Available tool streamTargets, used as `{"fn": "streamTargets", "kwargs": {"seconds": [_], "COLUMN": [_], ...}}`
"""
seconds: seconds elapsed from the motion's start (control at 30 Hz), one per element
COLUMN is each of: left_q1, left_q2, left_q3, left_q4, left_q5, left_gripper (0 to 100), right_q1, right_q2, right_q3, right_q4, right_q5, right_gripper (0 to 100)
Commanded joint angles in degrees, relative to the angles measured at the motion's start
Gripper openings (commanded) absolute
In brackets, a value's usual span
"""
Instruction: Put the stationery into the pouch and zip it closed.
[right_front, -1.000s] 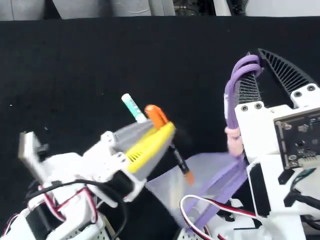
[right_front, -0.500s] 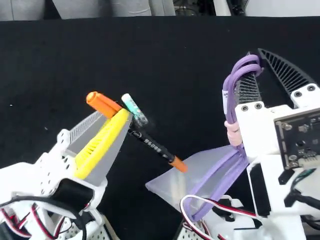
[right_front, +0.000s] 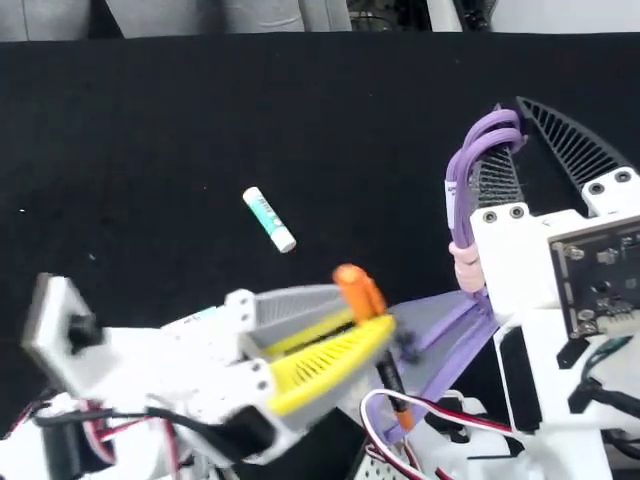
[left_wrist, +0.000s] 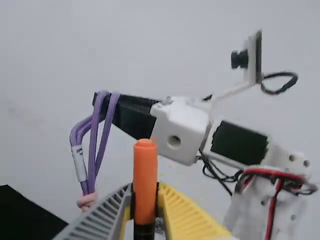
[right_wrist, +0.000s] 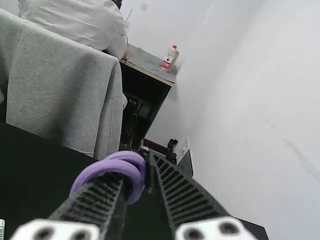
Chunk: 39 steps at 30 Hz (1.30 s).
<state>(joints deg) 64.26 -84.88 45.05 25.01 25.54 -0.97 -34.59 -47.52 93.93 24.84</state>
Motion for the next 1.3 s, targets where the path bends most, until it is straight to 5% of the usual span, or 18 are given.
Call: {"fn": "streamTargets", "kwargs": {"seconds": [0.0,0.17,0.33,0.77,0.87,1.07,1.27], "left_q1": [2.0,1.8,-6.6,-11.4,-11.3,-11.6,-18.1], "left_q2": [0.8,0.7,1.0,0.9,1.2,1.0,0.7], "left_q3": [4.2,11.2,16.3,29.3,27.1,14.2,-2.3], "left_q4": [-0.2,-3.9,-11.1,-14.2,-6.8,7.9,13.6], "left_q5": [-4.3,-10.5,-17.8,-20.3,-20.2,-19.8,-9.9], "left_gripper": [3,3,3,9,19,19,19], "right_q1": [0.8,0.8,0.8,0.8,0.8,0.5,0.5], "right_q2": [0.0,0.0,-0.4,-0.3,-0.1,0.0,0.0], "right_q3": [0.4,0.4,0.3,0.3,0.3,0.5,0.6], "right_q4": [-0.5,-0.5,-0.5,-0.5,-0.5,-0.5,-1.0], "right_q5": [0.4,0.4,0.4,0.4,0.4,0.5,0.1], "right_gripper": [1.2,1.2,1.2,1.2,1.2,1.2,1.2]}}
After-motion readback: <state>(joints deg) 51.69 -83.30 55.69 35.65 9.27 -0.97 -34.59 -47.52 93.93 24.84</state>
